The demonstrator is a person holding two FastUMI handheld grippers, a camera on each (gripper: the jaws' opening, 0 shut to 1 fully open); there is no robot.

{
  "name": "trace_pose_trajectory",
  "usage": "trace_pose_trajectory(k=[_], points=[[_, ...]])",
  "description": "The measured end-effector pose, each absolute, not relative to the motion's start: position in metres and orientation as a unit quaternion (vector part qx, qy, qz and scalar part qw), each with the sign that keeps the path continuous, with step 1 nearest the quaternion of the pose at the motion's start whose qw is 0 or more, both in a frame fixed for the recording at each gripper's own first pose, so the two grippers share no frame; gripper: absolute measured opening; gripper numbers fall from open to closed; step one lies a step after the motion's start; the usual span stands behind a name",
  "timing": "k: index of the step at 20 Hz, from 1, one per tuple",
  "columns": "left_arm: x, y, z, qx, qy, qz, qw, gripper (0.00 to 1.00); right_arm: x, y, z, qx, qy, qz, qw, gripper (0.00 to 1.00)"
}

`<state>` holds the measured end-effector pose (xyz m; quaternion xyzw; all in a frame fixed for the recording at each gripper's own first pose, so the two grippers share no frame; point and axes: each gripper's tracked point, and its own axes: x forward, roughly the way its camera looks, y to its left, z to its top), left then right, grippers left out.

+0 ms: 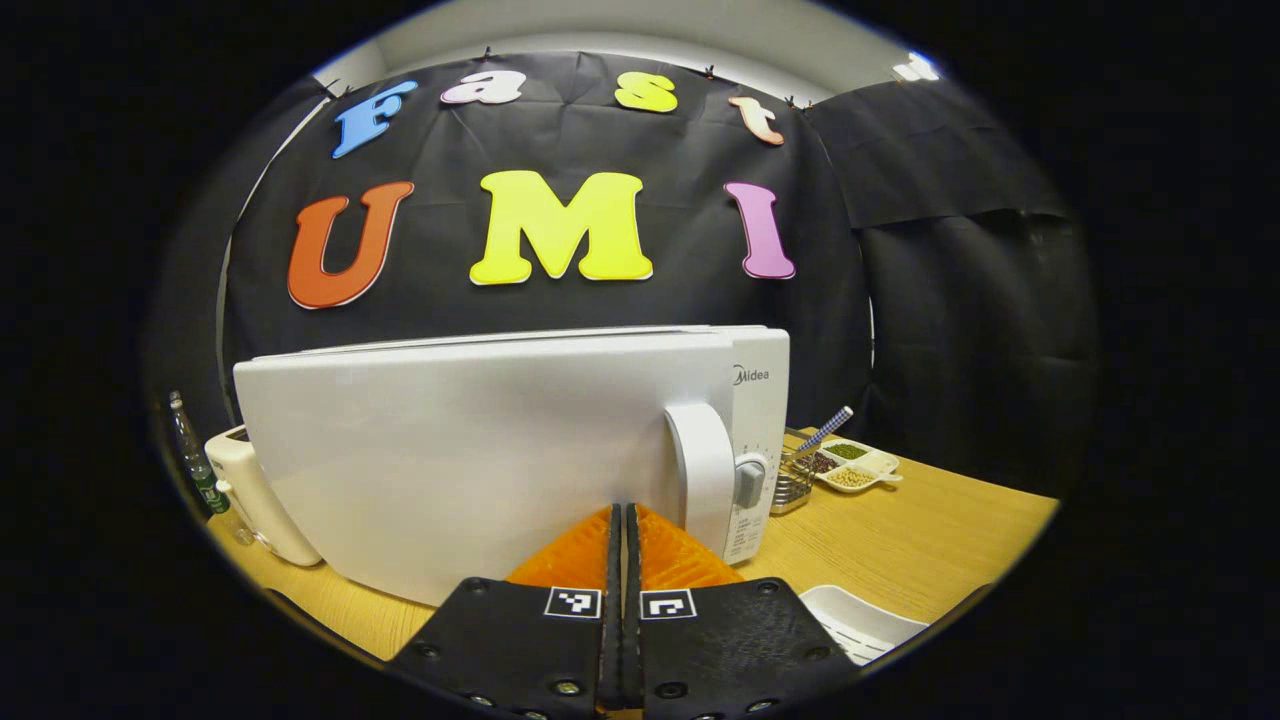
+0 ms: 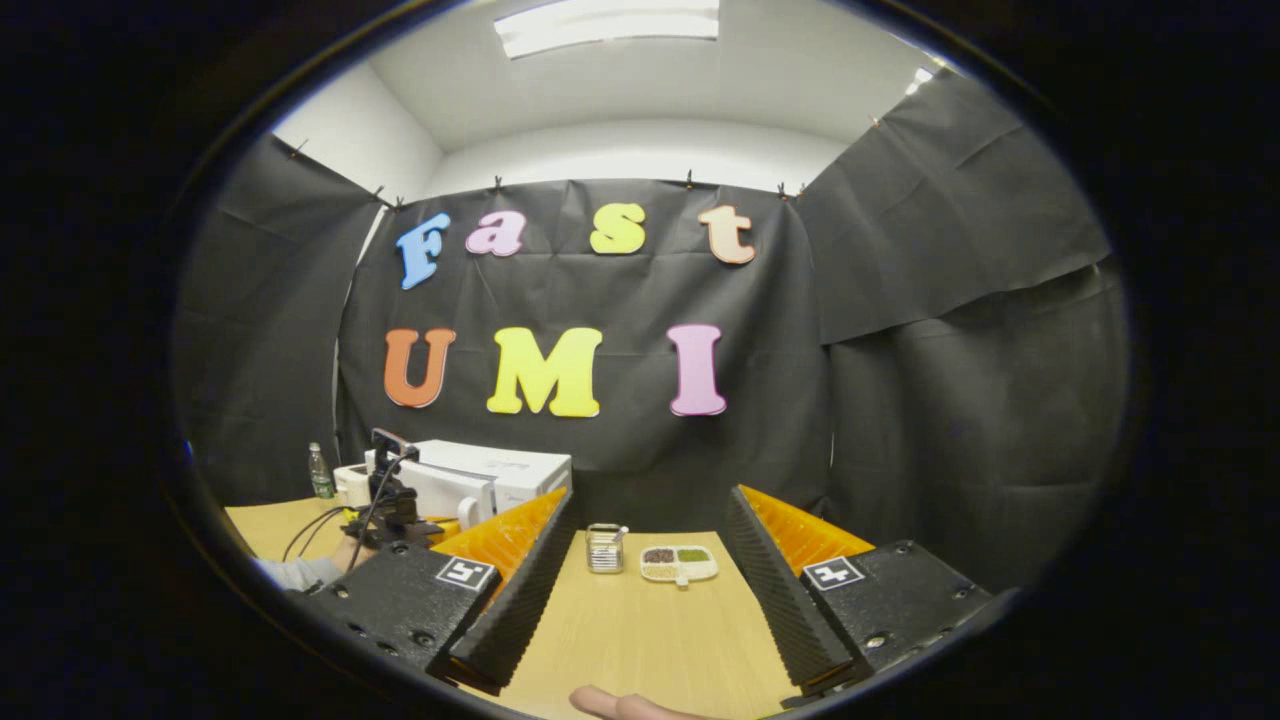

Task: Open the microwave oven with the left hand, put the food in, and close the microwave oven.

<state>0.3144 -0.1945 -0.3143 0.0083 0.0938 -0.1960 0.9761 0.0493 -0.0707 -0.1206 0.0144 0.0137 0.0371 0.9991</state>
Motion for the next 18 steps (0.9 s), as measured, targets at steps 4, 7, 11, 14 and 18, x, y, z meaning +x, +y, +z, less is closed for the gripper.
trace_pose_trajectory(k=[4, 7, 11, 14, 18], points=[[0.334, -0.199, -0.319, 0.022, 0.106, -0.173, 0.979, 0.01, 0.044, -0.069, -0.122, 0.019, 0.018, 0.036, 0.999, 0.92], [0.339, -0.199, -0.320, 0.047, 0.115, -0.173, 0.977, 0.02, 0.037, -0.069, -0.122, 0.024, 0.020, 0.035, 0.999, 0.91], [0.340, -0.200, -0.320, 0.012, 0.133, -0.167, 0.977, 0.02, 0.026, -0.071, -0.120, 0.023, 0.023, 0.023, 0.999, 0.91], [0.339, -0.198, -0.321, 0.001, 0.152, -0.155, 0.976, 0.02, 0.015, -0.073, -0.118, 0.020, 0.025, 0.014, 0.999, 0.91], [0.315, -0.176, -0.316, 0.007, 0.182, -0.100, 0.978, 0.01, 0.002, -0.075, -0.119, 0.027, 0.026, 0.006, 0.999, 0.91]])
